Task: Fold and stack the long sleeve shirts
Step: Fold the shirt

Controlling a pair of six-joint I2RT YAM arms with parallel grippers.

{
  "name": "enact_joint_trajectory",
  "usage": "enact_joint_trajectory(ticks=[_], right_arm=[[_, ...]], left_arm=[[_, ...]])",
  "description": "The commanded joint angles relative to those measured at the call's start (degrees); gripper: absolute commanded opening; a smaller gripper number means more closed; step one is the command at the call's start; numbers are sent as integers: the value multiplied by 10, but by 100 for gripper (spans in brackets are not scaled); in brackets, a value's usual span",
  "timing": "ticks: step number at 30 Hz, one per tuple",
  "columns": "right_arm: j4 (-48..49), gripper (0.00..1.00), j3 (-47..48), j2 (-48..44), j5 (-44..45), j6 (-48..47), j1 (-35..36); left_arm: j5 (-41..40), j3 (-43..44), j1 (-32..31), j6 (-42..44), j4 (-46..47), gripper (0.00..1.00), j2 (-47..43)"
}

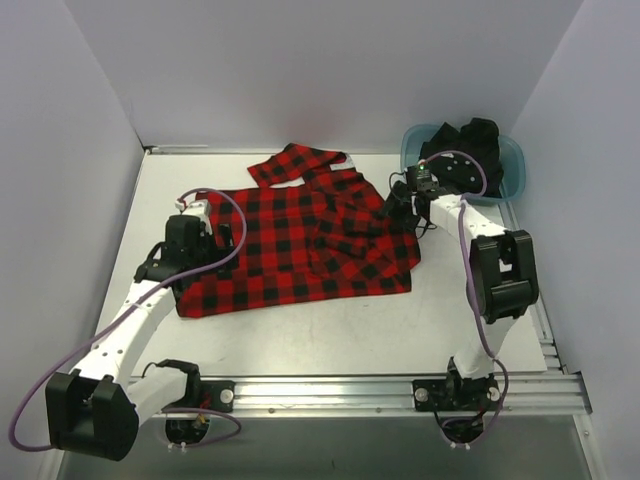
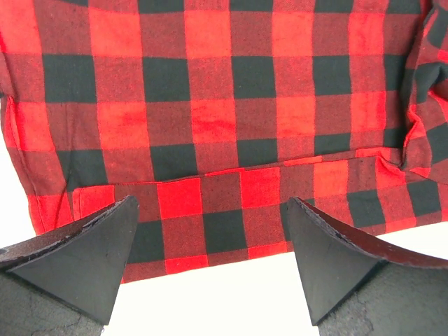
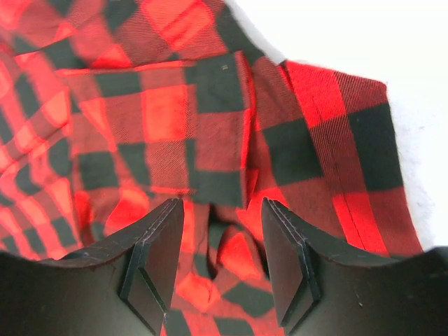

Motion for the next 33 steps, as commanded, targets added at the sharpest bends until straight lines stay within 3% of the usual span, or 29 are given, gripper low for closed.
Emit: enact_joint_trajectory(ticks=[1, 12, 15, 19, 21, 24, 29, 33], right_arm=[[-14, 48, 31, 32, 11, 35, 0], [6, 42, 69, 97, -32, -18, 6], [7, 29, 82, 106, -44, -35, 8], [4, 6, 97, 106, -66, -71, 13], [-9, 0, 103, 97, -66, -92, 20], [-39, 0, 123, 75, -67, -149, 45], [-110, 0, 161, 26, -49, -308, 157], [-154, 0, 174, 17, -61, -384, 240]], left_arm=[[13, -4, -1, 18, 27, 98, -14], [14, -4, -8, 19, 27, 97, -25], [13, -4, -9, 20, 27, 97, -25], [14, -5, -14, 21, 27, 97, -27], [13, -6, -13, 22, 27, 97, -27], [12, -5, -13, 21, 28, 97, -29], [8, -6, -13, 22, 28, 97, -34], [5, -7, -14, 19, 27, 97, -40]])
